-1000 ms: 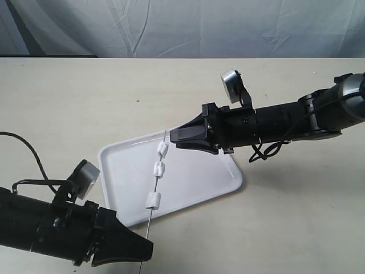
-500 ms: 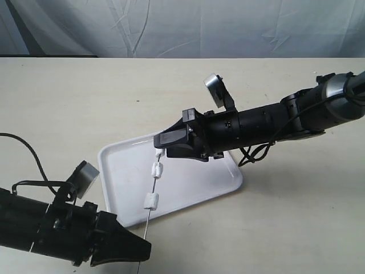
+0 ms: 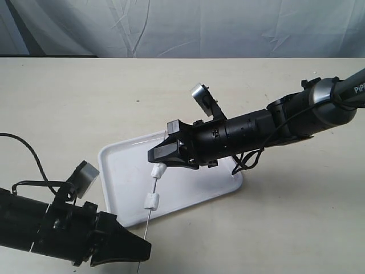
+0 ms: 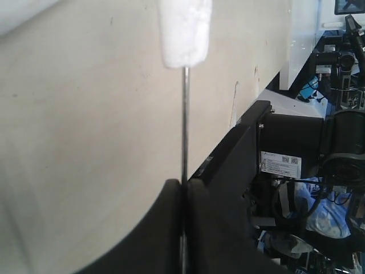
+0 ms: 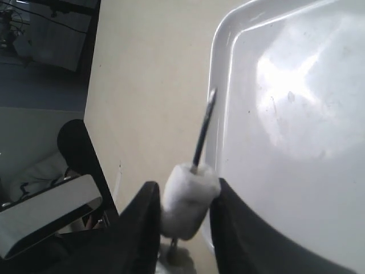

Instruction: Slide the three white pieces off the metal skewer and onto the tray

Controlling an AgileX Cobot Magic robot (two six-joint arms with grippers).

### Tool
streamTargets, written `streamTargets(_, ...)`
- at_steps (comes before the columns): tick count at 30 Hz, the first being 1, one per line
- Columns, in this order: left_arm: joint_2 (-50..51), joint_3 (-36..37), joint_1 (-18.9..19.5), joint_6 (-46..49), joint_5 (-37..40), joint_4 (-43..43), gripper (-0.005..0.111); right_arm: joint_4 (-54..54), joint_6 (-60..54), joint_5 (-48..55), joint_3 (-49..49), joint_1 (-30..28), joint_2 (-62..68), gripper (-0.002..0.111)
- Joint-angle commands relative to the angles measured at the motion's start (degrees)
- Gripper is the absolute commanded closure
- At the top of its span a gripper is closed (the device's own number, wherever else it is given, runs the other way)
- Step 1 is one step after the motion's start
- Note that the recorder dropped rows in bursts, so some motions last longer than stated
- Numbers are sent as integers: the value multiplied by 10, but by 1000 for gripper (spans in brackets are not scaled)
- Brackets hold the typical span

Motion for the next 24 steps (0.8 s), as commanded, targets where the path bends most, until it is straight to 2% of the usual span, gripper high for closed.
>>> streamTargets(1,-3,1,3,5,14,-7,107,2,-3,4,-3,1,1,79)
streamTargets(24,-3,37,3,28,15,-7,107,2,7,30,-3,5,1,79)
